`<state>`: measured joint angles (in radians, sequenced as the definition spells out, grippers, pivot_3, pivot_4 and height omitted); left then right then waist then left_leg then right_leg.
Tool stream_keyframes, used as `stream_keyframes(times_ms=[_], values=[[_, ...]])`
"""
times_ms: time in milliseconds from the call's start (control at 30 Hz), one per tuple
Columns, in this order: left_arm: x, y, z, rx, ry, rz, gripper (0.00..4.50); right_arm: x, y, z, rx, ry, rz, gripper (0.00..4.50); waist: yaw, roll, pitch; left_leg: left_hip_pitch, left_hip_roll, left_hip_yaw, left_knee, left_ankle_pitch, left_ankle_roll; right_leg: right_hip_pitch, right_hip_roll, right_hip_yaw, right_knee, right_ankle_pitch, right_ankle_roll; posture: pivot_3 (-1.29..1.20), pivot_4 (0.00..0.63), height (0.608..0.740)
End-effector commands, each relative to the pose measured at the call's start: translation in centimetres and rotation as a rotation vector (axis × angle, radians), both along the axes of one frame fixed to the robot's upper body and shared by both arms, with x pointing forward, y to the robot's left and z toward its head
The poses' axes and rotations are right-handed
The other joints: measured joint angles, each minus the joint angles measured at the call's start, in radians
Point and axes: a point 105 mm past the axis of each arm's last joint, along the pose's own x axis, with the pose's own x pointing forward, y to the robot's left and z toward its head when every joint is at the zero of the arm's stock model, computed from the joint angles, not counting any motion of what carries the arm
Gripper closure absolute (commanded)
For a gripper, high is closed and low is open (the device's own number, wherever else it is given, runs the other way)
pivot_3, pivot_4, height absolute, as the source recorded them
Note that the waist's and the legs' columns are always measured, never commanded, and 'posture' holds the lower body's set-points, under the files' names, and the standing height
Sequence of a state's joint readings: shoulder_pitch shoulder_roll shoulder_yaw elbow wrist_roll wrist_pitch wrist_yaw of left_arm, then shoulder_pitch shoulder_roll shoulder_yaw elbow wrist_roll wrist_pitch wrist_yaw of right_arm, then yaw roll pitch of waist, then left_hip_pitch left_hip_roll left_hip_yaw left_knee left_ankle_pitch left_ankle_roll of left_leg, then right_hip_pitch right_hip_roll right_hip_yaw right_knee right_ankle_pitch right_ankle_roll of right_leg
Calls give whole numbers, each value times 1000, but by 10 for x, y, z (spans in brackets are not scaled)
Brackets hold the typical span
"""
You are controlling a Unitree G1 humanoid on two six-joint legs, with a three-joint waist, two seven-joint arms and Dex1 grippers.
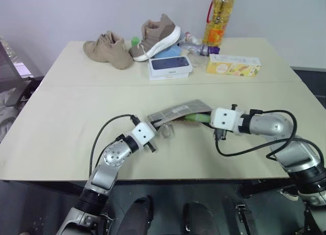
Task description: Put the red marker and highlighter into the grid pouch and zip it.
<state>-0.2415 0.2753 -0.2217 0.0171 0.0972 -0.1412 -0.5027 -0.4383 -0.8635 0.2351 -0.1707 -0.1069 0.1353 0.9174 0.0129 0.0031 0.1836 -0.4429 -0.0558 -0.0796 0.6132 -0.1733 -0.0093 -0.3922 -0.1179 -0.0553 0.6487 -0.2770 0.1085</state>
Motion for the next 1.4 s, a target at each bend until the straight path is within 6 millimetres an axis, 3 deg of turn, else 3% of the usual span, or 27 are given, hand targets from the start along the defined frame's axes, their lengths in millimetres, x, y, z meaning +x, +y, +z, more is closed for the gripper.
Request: stream_keyframes(times_ms=[33,133,367,567,667,800,1033,1400], values=[[-14,-15,17,-38,-53,-101,4500,-8,22,15,-37,-78,120,3624,-1,0,0,0,0,0,0,0,0,0,0,0,0,0,0,0,150,738],[-16,-16,16,-44,-40,-111,4500,-7,28,16,-12,-55,123,3624,0,0,0,0,0,0,0,0,0,0,0,0,0,0,0,0,150,738],[-8,-6,18,-77,-19,-49,4500,-5,25,40,121,-68,76,264,1,0,0,0,0,0,0,0,0,0,0,0,0,0,0,0,150,738],[12,3,20,-139,45,69,4500,-17,23,82,424,24,78,264,1,0,0,0,0,-1,0,0,0,0,0,0,0,0,0,0,150,738],[25,2,30,-275,129,117,4500,-28,22,89,541,120,90,264,2,0,0,0,0,-1,1,0,0,1,0,0,0,0,0,0,150,738],[35,-1,46,-401,197,118,4500,-30,28,77,612,205,42,264,2,-1,0,0,0,-1,1,0,0,1,0,0,0,0,0,0,150,738],[46,-6,53,-437,226,120,4500,1,55,41,676,175,-136,264,-1,-1,0,0,0,-1,0,0,0,0,1,0,1,0,0,0,150,738],[43,-16,53,-479,255,117,4500,19,101,34,801,202,-174,264,-1,-1,0,0,-1,-1,1,0,0,0,1,0,1,1,1,0,150,738]])
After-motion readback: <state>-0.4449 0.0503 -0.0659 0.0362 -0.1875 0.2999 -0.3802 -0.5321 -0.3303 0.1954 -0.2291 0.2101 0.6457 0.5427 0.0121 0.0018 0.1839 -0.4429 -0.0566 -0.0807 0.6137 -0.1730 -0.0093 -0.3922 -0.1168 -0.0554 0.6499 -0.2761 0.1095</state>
